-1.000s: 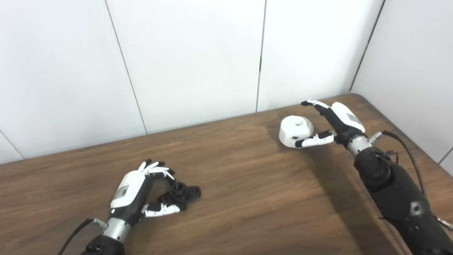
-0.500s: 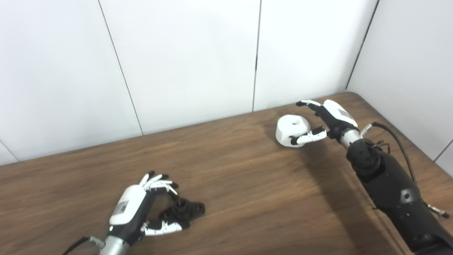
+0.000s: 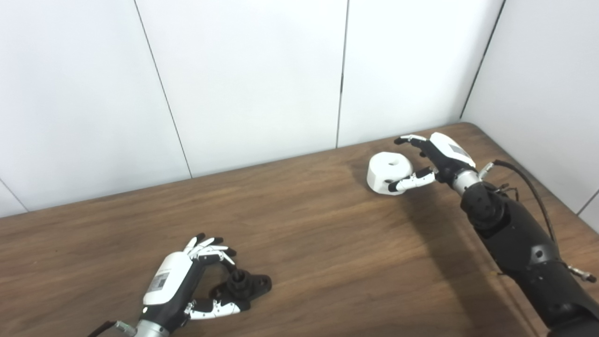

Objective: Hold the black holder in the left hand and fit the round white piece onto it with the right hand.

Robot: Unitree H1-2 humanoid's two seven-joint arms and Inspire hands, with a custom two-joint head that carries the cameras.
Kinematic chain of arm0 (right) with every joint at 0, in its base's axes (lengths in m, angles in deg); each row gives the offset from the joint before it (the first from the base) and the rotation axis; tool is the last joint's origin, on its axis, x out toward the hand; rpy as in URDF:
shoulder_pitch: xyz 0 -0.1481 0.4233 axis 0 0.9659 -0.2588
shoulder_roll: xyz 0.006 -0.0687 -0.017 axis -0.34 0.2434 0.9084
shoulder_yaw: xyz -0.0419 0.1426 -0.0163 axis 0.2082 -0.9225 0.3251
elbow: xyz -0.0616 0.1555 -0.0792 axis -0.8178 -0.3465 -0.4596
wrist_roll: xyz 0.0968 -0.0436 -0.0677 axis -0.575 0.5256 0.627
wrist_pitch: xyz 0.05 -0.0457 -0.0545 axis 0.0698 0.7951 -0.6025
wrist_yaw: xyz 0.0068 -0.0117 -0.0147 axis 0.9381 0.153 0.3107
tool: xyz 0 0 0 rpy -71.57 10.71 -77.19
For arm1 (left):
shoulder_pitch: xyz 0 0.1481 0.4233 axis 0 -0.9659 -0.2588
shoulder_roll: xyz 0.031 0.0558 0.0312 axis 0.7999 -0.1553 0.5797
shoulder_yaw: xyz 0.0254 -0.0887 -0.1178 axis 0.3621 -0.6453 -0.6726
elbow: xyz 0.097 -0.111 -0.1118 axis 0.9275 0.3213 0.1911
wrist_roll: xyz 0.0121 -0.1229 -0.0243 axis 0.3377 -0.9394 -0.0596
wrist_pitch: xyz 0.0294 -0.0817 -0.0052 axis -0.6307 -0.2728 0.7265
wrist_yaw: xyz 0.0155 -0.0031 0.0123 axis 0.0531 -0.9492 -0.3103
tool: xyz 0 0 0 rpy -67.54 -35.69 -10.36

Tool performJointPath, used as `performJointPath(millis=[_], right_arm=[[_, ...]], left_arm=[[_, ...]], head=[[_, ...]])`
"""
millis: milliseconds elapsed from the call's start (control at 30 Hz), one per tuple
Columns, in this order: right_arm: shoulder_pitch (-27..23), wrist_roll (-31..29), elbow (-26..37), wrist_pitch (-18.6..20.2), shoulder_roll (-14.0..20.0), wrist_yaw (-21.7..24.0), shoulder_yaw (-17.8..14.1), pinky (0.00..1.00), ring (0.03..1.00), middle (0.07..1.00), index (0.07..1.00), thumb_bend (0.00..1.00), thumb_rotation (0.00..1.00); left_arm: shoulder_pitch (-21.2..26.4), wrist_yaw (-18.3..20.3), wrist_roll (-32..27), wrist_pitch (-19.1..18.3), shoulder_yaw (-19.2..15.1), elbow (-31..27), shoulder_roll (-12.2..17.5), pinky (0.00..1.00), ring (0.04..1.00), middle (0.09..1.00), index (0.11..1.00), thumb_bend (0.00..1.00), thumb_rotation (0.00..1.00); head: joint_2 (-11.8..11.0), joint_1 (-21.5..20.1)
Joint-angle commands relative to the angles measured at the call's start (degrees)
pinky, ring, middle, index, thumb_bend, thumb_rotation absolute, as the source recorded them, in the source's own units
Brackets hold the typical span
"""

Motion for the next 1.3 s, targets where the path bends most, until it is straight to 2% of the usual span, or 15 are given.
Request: performJointPath(millis=[0, 200, 633, 733, 933, 967, 1100, 1267], right_arm=[[-2.04, 0.47, 0.76, -1.58, 1.42, -1.94, -0.28, 0.8, 0.896, 0.904, 0.81, 0.86, 0.35], [-1.61, 0.39, 1.59, -0.64, 1.55, -2.04, -0.35, 0.79, 0.893, 0.901, 0.783, 0.84, 0.33], [-0.7, 1.49, 1.82, -0.85, 1.57, -2.16, 0.4, 0.8, 0.922, 0.897, 0.727, 0.84, 0.36], [-0.35, 2.06, 1.79, -0.71, 1.59, -2.25, 0.78, 0.82, 0.929, 0.899, 0.702, 0.81, 0.37], [0.05, 3.43, 1.45, -1.54, 1.83, -2.92, 1.67, 0.86, 0.943, 0.883, 0.63, 0.66, 0.47], [0.05, 3.55, 1.4, -1.72, 1.78, -3.16, 1.73, 0.85, 0.94, 0.871, 0.603, 0.59, 0.48], [-0.07, 4.99, 1.36, -2.26, 1.7, -4.56, 2.41, 0.83, 0.927, 0.846, 0.576, 0.47, 0.46], [0.0, 5.26, 2.14, -2.64, 1.64, -5.38, 2.68, 0.82, 0.919, 0.835, 0.579, 0.44, 0.44]], left_arm=[[-0.7, -0.26, -0.81, 0.46, -0.22, -0.81, 0.13, 1.0, 0.892, 0.745, 0.483, 0.52, 0.06], [-0.71, 0.44, -1.02, -0.03, -0.43, -1.28, 0.16, 1.0, 0.896, 0.748, 0.483, 0.52, 0.06], [-0.87, 1.5, -1.67, -0.6, -0.78, -2.98, 0.1, 1.0, 0.894, 0.752, 0.483, 0.52, 0.06], [-0.97, 1.81, -1.71, -1.01, -0.86, -3.71, 0.16, 1.0, 0.892, 0.75, 0.483, 0.52, 0.06], [-0.96, 2.06, -2.17, -1.17, -1.12, -4.17, 0.3, 1.0, 0.889, 0.748, 0.483, 0.52, 0.06], [-0.94, 2.07, -2.08, -1.24, -1.12, -4.18, 0.32, 1.0, 0.887, 0.747, 0.483, 0.52, 0.06], [-0.89, 2.16, -1.98, -1.47, -1.08, -3.88, 0.23, 1.0, 0.887, 0.748, 0.483, 0.52, 0.06], [-0.96, 2.3, -2.28, -1.49, -1.07, -3.84, 0.07, 1.0, 0.89, 0.748, 0.483, 0.52, 0.06]], head=[[0.02, -0.07], [0.22, -0.03], [1.32, 0.23], [1.73, 0.28], [1.95, 0.47], [1.95, 0.47], [1.88, 0.67], [1.87, 0.67]])
